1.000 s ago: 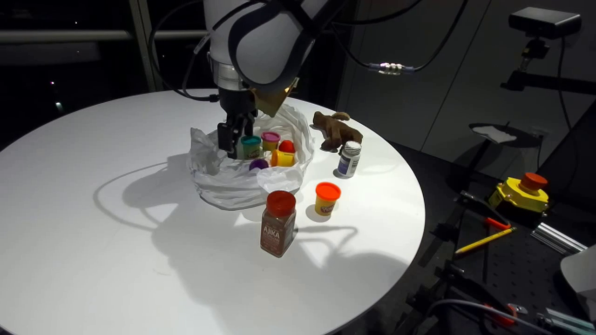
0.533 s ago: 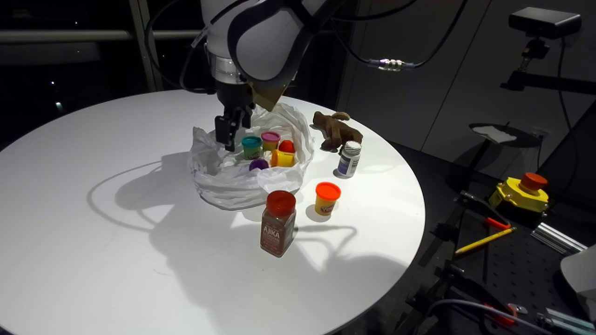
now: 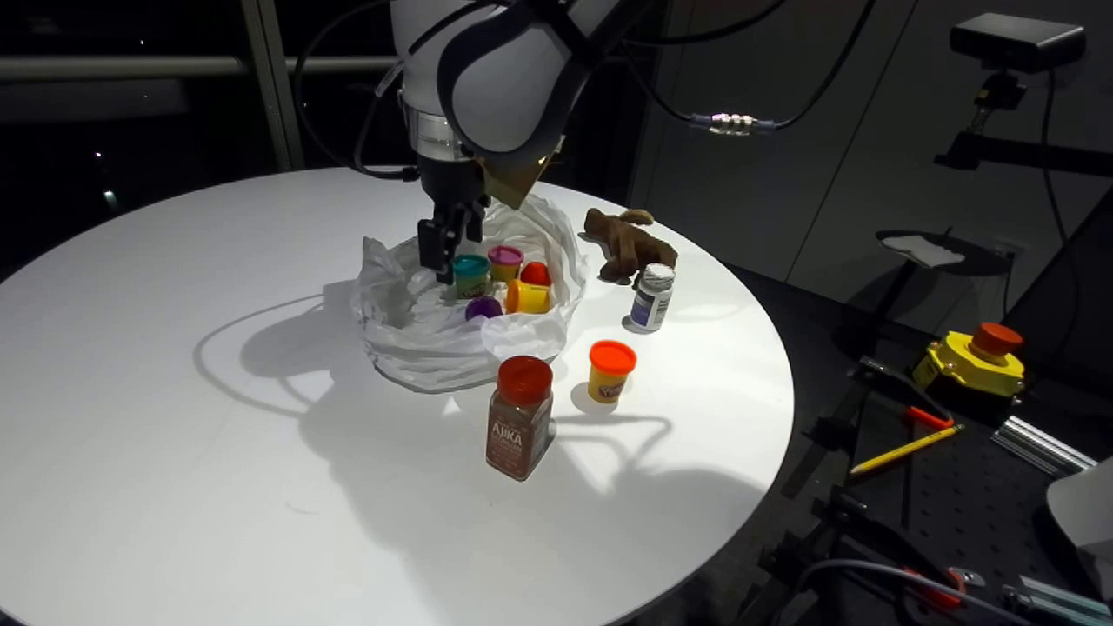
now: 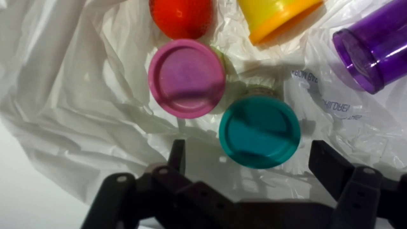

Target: Pick the objects in the plastic bag and put them on the table

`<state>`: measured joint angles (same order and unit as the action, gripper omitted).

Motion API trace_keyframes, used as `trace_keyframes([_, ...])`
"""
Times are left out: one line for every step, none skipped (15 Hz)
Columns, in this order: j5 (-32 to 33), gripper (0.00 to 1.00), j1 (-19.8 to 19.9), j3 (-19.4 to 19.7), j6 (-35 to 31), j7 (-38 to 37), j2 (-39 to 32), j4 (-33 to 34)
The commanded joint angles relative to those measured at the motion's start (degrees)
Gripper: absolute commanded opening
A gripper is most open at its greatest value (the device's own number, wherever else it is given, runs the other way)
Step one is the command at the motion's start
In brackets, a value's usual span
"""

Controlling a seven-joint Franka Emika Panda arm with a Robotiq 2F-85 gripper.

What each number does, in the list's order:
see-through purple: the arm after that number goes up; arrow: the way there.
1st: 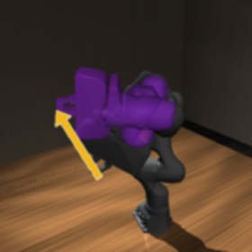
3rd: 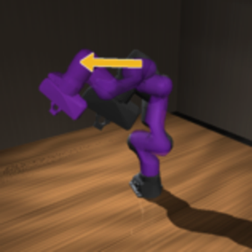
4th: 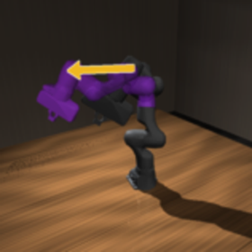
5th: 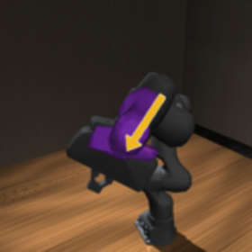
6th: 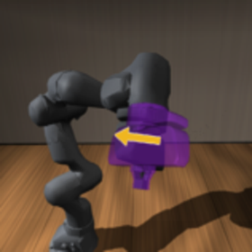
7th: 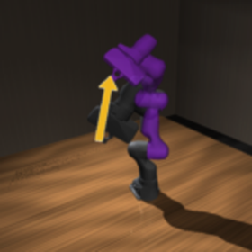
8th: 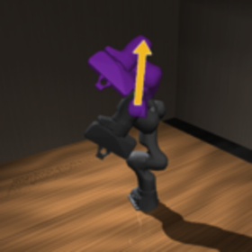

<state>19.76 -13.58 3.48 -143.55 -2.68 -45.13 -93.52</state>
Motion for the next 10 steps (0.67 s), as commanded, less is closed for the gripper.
trace_keyframes([-1.40, 0.75, 1.09, -1.59, 1.68, 1.95, -0.51, 1.45])
trace_keyframes([-1.61, 0.68, 1.23, -1.83, 1.75, 2.18, -0.57, 1.48])
trace_keyframes([-1.66, 0.58, 1.29, -1.91, 1.86, 2.28, -0.71, 1.61])
trace_keyframes([-1.74, 0.51, 1.32, -2.04, 1.94, 2.36, -0.56, 1.45])
trace_keyframes([-1.73, 0.42, 1.27, -2.04, 1.97, 2.36, -0.40, 1.27])
trace_keyframes([-1.50, 0.35, 0.99, -1.69, 1.95, 1.89, -0.17, 1.01])
trace_keyframes([-1.42, 0.28, 0.93, -1.51, 1.66, 1.56, 0.23, 0.56])
trace_keyframes([-1.44, 0.26, 0.94, -1.45, 1.34, 1.31, 0.74, -0.03])
trace_keyframes([-1.50, 0.26, 0.88, -1.29, 1.26, 0.82, 1.09, -0.35])
trace_keyframes([-1.85, 0.26, 1.83, -1.28, 1.10, 1.41, 2.34, -1.33])
